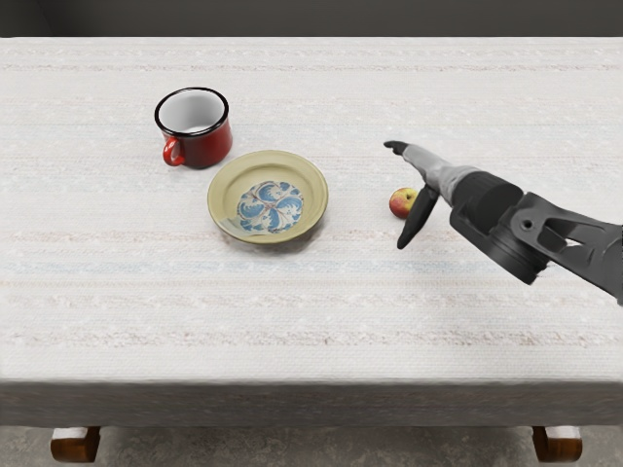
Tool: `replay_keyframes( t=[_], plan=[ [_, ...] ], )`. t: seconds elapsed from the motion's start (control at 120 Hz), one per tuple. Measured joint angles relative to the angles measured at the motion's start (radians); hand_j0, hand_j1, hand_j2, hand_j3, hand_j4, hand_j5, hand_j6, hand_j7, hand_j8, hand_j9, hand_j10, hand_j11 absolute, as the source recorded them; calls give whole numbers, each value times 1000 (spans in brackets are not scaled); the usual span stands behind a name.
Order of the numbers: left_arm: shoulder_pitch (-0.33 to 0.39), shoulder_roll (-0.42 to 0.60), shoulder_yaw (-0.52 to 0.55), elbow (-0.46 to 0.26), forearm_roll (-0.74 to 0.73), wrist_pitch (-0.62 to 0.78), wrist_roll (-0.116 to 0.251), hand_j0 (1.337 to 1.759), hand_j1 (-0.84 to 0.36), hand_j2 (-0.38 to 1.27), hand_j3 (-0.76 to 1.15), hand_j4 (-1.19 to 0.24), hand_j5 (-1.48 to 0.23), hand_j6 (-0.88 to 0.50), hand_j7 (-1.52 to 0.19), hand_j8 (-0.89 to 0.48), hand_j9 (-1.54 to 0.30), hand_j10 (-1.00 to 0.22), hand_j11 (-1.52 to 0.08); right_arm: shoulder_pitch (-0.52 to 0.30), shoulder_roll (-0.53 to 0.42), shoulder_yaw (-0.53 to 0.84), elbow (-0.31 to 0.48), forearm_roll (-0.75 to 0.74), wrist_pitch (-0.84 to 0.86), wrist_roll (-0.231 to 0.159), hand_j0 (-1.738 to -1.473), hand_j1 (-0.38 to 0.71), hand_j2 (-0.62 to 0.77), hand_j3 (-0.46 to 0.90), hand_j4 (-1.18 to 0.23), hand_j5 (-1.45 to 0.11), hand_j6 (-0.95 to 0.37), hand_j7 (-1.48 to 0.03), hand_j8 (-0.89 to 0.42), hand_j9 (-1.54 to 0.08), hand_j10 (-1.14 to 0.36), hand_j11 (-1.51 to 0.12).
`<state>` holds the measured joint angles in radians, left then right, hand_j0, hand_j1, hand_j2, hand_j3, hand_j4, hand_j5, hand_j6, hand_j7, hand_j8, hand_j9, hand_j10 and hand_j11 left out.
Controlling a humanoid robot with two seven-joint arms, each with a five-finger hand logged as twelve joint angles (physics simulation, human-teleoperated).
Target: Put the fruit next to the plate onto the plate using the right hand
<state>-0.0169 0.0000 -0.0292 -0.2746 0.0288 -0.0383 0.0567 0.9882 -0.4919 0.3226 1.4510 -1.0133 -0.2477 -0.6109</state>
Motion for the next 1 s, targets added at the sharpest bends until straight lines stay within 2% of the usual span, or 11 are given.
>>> replay_keyframes(
  t=[0.108,0.208,0.325,0.717,1.0],
  plan=[
    [0,0,0,0,0,0,0,1658,349,0,0,0,0,0,0,0,0,0,0,-4,17,-4,-34,-23,-25,0,-1658,-291,-8,0,-51,-64,-52,-64,-52,-64,-51,-64],
    [0,0,0,0,0,0,0,1658,349,0,0,0,0,0,0,0,0,0,0,0,86,-31,-145,-39,-38,0,-1658,-285,-9,0,-56,-71,-58,-71,-57,-71,-56,-71],
    [0,0,0,0,0,0,0,1658,349,0,0,0,0,0,0,0,0,0,0,2,123,-45,-202,-47,-43,0,-1658,-263,-13,0,-75,-95,-76,-95,-76,-95,-75,-95],
    [0,0,0,0,0,0,0,1658,349,0,0,0,0,0,0,0,0,0,0,1,132,-50,-229,-45,-44,0,-1658,1,-57,0,-295,-381,-296,-381,-295,-381,-294,-381],
    [0,0,0,0,0,0,0,1658,349,0,0,0,0,0,0,0,0,0,0,1,144,-51,-261,-40,-37,0,-1658,77,-69,0,-358,-463,-359,-463,-358,-463,-358,-463]
  ],
)
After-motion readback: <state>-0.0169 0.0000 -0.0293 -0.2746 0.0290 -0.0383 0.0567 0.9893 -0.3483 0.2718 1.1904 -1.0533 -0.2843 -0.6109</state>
